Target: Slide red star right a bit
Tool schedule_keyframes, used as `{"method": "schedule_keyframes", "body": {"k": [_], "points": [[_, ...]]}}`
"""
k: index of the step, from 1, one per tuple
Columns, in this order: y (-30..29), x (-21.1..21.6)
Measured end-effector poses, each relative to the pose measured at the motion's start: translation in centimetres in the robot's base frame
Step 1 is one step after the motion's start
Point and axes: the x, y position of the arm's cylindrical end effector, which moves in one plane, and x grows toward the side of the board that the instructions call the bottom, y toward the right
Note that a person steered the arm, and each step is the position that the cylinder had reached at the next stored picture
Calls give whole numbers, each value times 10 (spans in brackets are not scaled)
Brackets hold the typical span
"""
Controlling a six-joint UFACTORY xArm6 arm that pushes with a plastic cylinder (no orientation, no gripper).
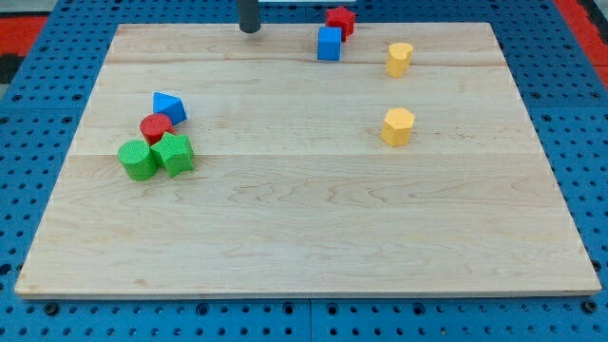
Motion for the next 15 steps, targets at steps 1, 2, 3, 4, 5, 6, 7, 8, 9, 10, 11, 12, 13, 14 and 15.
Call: {"method": "schedule_keyframes", "body": {"k": [1,2,3,4,5,6,7,8,9,10,11,12,13,14,15], "points": [[3,-1],[3,17],[23,4],[29,-1],[58,1],[98,3],[112,1],[114,1],[115,0],[116,-1],[116,-1],[150,9],[160,2],[173,0],[180,-1]]}}
